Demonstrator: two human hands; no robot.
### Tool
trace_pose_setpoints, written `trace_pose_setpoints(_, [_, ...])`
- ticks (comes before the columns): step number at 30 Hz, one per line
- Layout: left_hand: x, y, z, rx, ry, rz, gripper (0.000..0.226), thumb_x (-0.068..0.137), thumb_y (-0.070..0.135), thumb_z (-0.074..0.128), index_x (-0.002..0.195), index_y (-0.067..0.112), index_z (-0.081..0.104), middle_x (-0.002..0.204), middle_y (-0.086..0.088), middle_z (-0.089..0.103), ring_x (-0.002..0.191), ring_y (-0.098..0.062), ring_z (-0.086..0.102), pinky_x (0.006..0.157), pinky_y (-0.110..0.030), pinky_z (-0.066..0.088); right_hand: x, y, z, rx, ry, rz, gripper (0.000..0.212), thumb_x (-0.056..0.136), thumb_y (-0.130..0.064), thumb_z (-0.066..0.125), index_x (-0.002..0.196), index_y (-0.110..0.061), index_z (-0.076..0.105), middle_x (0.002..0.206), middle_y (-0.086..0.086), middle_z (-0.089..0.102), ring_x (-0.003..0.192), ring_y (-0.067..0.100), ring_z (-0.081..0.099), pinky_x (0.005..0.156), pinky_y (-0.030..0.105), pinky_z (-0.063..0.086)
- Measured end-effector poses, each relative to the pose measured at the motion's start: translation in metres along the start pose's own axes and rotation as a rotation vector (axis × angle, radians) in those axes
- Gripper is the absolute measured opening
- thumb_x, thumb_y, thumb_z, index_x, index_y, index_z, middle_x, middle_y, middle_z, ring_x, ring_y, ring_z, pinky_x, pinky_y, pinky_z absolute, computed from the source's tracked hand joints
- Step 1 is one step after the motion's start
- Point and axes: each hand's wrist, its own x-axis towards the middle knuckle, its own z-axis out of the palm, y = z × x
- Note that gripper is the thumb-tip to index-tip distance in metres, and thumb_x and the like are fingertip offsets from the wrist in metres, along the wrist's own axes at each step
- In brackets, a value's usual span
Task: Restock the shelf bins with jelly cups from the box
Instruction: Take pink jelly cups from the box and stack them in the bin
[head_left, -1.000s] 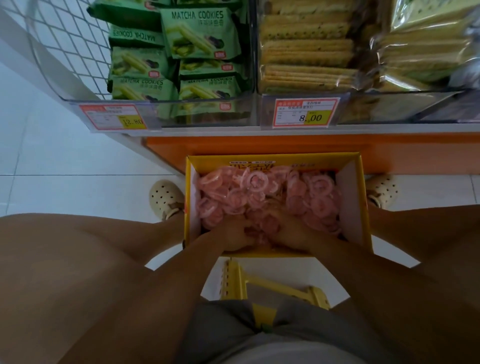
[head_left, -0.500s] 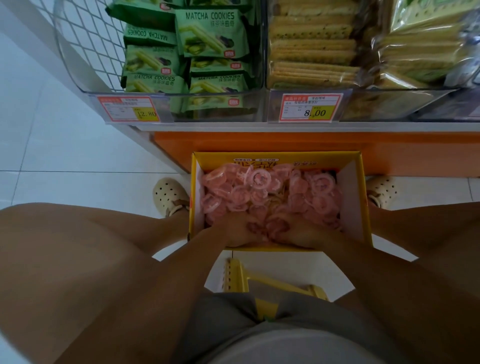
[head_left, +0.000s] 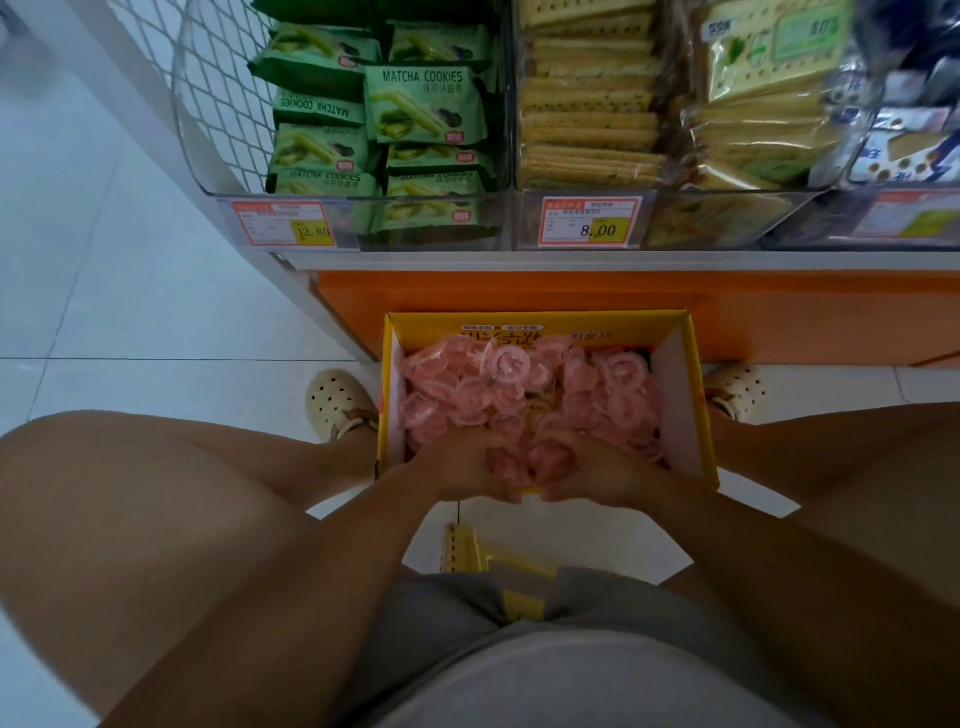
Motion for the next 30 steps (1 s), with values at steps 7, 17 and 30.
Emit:
trace_pose_setpoints(7, [-0.032, 0.032, -0.031, -0.330, 0.126, -0.141, 0.038, 0.089, 0.039, 0.066, 0.119, 0.017, 0.064, 0.111, 0.001, 0.066, 0.093, -0.008, 0.063, 0.084, -0.025, 0.052, -0.025, -0.023, -0.020, 0.546, 0.134, 0.095, 0.040, 0.084, -0.027, 0.069, 0.123, -0.023, 0.060, 0.119, 0.000, 0.063, 0.111, 0.020, 0.059, 0.098, 0.045, 0.050])
trace_pose_setpoints(17, [-0.121, 0.136, -0.144, -0.280, 0.489, 0.143, 0.027, 0.080, 0.059, 0.060, 0.101, 0.043, 0.065, 0.098, 0.020, 0.070, 0.087, 0.004, 0.065, 0.072, -0.018, 0.052, -0.096, -0.166, -0.057, 0.196, 0.433, -0.325, 0.018, 0.088, -0.042, 0.061, 0.095, -0.031, 0.075, 0.092, -0.012, 0.074, 0.085, -0.002, 0.067, 0.078, 0.019, 0.052])
trace_pose_setpoints(30, [-0.266, 0.258, -0.298, -0.111, 1.114, 0.546, 0.043, 0.079, 0.067, 0.056, 0.110, 0.039, 0.064, 0.084, 0.022, 0.068, 0.075, 0.005, 0.063, 0.066, -0.016, 0.047, -0.228, -0.466, -0.132, -0.325, 0.671, -0.977, 0.017, 0.079, -0.037, 0.070, 0.095, -0.041, 0.072, 0.068, -0.012, 0.069, 0.055, 0.009, 0.061, 0.050, 0.015, 0.048])
